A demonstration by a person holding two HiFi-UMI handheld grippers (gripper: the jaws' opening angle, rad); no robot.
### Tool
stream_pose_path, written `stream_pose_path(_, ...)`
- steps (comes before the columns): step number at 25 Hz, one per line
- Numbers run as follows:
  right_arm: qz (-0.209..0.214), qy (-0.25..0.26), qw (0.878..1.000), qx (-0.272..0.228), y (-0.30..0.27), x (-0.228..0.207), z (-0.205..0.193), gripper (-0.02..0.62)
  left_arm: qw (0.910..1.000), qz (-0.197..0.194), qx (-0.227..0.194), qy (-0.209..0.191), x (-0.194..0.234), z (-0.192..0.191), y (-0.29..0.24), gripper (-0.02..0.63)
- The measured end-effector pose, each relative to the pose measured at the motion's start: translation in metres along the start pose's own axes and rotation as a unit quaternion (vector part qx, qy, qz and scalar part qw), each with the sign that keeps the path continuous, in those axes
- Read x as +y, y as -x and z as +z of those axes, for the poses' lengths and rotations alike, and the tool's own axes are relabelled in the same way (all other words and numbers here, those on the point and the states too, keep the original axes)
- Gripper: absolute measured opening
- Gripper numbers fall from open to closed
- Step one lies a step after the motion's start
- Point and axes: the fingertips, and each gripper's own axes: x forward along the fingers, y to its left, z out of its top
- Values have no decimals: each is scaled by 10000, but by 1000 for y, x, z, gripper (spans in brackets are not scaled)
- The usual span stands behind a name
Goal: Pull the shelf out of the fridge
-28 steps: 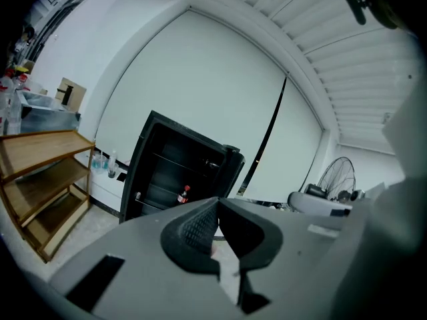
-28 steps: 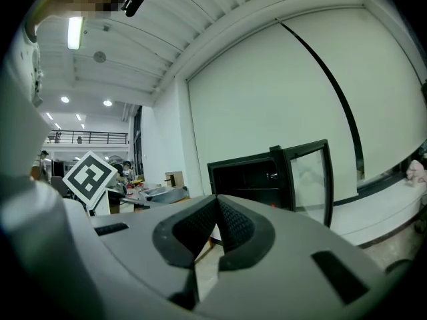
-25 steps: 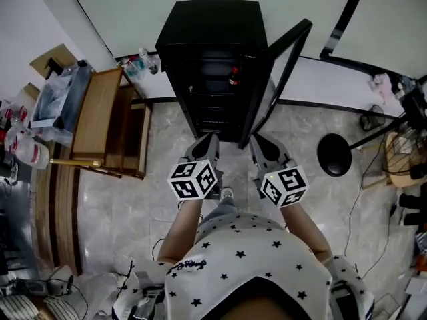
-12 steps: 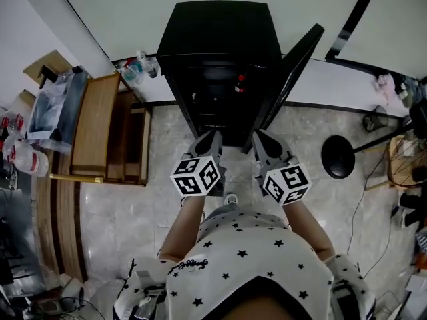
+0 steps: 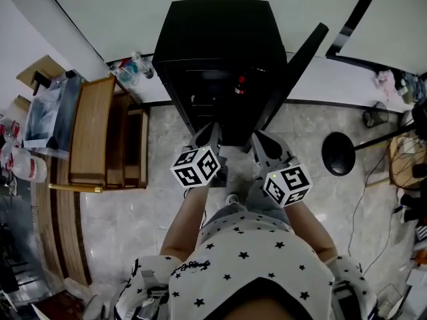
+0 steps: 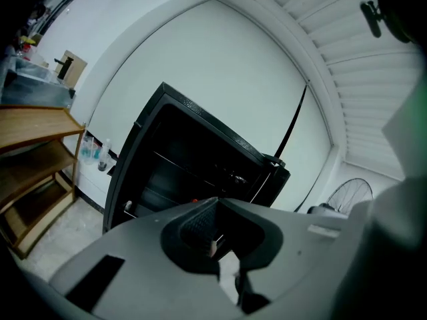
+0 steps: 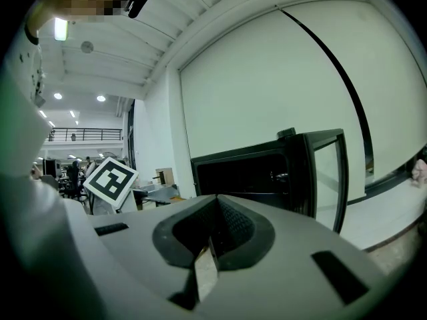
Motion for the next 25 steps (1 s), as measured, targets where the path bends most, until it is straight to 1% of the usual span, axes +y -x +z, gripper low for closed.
stream_pose_path(5,38,-42,10000,70,-11,-10,-3,-6,9977,21,-221,646,14,6,-27,11)
stream_pose_path(8,89,-68,9999,101,-19,-17,-3,-6,9939,44,-366,1035,23,9,-44,11)
stream_pose_path(11,196,-73,9997,111,-27,-22,-3,-6,9887,-83,-555,1393,29,14,-60,11)
stream_pose_path(13,249,-81,9996,117,-32,-26,-3,-6,9817,-244,-728,1743,32,18,-71,11)
stream_pose_path(14,261,-87,9996,117,-34,-29,-3,-6,9766,-326,-821,1960,34,19,-76,12)
stream_pose_path(17,278,-102,9995,121,-40,-38,-2,-6,9565,-492,-1073,2667,43,21,-91,11)
stream_pose_path(19,285,-104,9995,130,-42,-43,-2,-6,9441,-519,-1218,3020,51,19,-99,11)
stream_pose_path(21,291,-111,9994,152,-43,-50,-2,-6,9362,-495,-1338,3212,58,17,-107,12)
stream_pose_path(23,304,-117,9993,171,-44,-55,-2,-6,9327,-484,-1426,3278,63,17,-116,12)
stream_pose_path(25,320,-128,9992,183,-47,-60,-3,-6,9301,-565,-1501,3304,65,18,-125,12)
